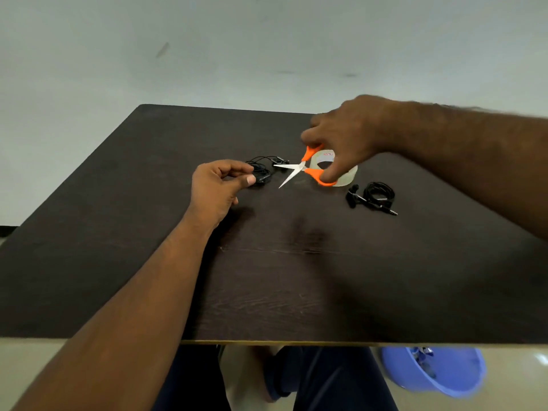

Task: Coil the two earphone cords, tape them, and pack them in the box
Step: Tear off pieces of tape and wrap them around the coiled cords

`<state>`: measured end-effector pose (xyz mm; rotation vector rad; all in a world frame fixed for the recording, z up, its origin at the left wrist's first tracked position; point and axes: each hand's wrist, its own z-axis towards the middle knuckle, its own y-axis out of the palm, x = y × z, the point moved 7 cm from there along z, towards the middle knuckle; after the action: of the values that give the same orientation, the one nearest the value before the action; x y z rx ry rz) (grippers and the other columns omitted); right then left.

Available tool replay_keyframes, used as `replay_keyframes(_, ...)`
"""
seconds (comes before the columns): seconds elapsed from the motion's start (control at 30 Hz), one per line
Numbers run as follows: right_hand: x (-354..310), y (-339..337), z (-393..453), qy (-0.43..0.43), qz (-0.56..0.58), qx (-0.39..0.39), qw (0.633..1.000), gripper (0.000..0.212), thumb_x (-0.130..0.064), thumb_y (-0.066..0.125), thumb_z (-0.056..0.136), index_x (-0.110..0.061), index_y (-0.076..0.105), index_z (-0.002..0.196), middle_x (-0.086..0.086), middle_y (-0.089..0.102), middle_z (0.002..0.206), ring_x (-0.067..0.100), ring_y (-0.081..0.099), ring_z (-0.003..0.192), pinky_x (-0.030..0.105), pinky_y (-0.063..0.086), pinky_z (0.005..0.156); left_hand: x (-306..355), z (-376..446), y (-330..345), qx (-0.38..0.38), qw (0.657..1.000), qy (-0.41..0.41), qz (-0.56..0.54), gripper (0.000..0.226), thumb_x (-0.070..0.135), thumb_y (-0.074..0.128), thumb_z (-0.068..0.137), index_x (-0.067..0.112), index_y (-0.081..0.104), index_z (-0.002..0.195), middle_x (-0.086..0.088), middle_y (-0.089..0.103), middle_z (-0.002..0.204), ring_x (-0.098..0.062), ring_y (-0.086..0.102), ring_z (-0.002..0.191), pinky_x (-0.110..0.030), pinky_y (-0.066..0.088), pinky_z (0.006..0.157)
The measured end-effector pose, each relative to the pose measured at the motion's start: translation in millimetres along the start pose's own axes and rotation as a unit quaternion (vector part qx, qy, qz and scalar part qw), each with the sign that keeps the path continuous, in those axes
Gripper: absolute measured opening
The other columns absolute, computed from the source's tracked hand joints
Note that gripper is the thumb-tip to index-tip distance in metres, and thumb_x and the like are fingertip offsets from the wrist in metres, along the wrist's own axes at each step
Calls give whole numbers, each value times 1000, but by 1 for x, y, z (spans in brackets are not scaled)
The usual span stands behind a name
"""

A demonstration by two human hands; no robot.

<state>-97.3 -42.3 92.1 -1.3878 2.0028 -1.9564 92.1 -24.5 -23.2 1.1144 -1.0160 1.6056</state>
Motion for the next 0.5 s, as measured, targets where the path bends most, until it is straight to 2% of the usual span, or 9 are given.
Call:
replay_keyframes(0.1,-3,-9,10,8,17,-53,998,38,-61,58,67,-26,49,79,-2,57,82,20,54,68,29,40,56,0,0,0,1,1000,-3,14,11,7,77,76,13,75,84,-3,67,69,-9,44,39,-21,42,40)
replay_keyframes(0.17,-11,-10,18,10,6,-89,996,36,-57,61,70,-24,50,76,-1,57,78,18,51,65,28,39,56,0,0,-1,2,1000,-2,7,11,6,77,76,13,75,84,-2,67,70,-10,44,39,-21,43,40)
replay_keyframes(0.3,-21,-9,28,16,-28,-129,991,36,-54,64,75,-20,54,84,0,58,80,17,50,65,28,40,58,2,0,-1,1,1000,-2,-5,11,5,78,76,14,75,82,-4,70,73,-10,45,38,-20,42,39)
replay_keyframes(0.4,-19,-14,31,25,-10,-93,995,38,-49,70,75,-22,64,101,3,66,94,21,56,73,31,45,64,3,0,0,-2,1000,-3,-12,11,4,77,75,12,75,82,-5,71,76,-7,46,39,-19,42,40)
replay_keyframes(0.5,-20,-13,38,25,-5,-80,996,40,-48,73,73,-24,66,104,1,67,94,23,63,81,34,51,71,3,-1,1,-7,1000,-4,-17,12,3,77,75,12,74,81,-5,70,74,-5,47,39,-19,43,40)
